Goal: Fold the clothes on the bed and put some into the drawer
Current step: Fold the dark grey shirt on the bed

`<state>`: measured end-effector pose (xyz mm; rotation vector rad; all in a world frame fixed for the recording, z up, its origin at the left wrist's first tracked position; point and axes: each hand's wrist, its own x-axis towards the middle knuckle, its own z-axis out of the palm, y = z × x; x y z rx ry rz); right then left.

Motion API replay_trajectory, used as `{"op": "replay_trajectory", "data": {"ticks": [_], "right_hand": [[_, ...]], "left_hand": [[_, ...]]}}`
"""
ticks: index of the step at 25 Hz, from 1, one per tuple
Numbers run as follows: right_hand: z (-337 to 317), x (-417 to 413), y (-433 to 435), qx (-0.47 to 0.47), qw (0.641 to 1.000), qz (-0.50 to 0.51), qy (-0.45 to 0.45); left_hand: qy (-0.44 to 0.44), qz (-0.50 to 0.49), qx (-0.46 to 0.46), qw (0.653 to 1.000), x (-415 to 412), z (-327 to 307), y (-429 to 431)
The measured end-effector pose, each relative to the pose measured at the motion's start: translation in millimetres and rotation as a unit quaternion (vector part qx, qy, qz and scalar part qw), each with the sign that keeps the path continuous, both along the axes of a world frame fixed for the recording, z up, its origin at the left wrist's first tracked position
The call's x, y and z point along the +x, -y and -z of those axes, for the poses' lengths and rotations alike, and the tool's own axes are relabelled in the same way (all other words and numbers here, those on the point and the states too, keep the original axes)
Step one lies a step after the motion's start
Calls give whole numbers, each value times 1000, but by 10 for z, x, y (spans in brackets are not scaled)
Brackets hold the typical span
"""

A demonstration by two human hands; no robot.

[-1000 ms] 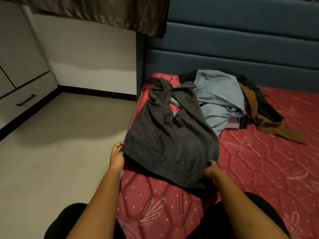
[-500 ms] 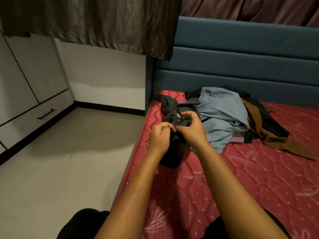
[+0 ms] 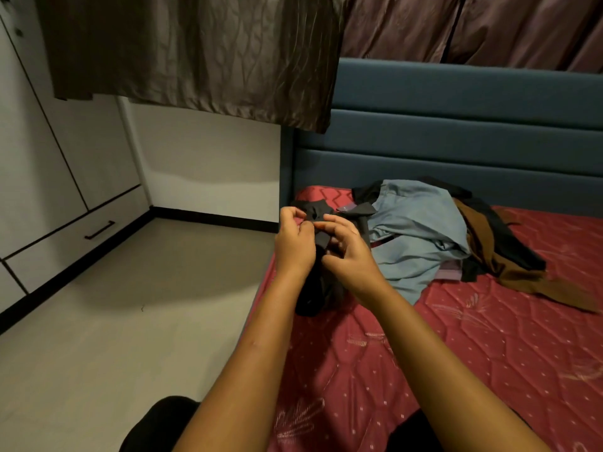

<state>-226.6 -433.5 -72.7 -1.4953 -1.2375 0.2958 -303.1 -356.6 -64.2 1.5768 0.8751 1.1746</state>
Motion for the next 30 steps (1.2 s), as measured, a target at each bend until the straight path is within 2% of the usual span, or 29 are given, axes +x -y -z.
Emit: {"op": "replay_trajectory", "data": {"ticks": [2,5,8,10,12,14,17,20,22,24,26,30], "right_hand": [[14,35,-62,20,995,57,77],[-117,128,-140,6,984,117,136],[-264,249,-194,-130,972,63,184],[-342,294,-237,-182,964,8,193],[-434,291,-294,-157,971,-5,182],[-553,240,-359,-100,980,1,173],[-725,105,-401,-2,995,22,96],[-893,91,-332,29,999,-20,34],[-1043,141,-240,1,995,-101,6],[-1171,209,-136,-48,984,-162,-58],[-1213,298,-58,-127,974,-170,-81],[-1073,253,-32,-287,948,-128,-48]], "left_hand": [[-28,25,26,999,-61,-60,-46],[-67,50,67,994,-141,-98,-80],[-83,68,107,988,-232,-124,-162],[-90,85,140,982,-290,-157,-199],[-68,128,142,979,-362,-211,-214],[-82,159,165,970,-420,-253,-232],[-127,81,201,968,-506,-373,-343],[-148,110,192,964,-603,-648,-400],[-195,101,266,939,-634,-894,-347],[-216,66,347,910,-677,-1178,-264],[-192,14,412,891,-744,-1430,-229],[-151,-105,463,867,-730,-1639,-223]]}}
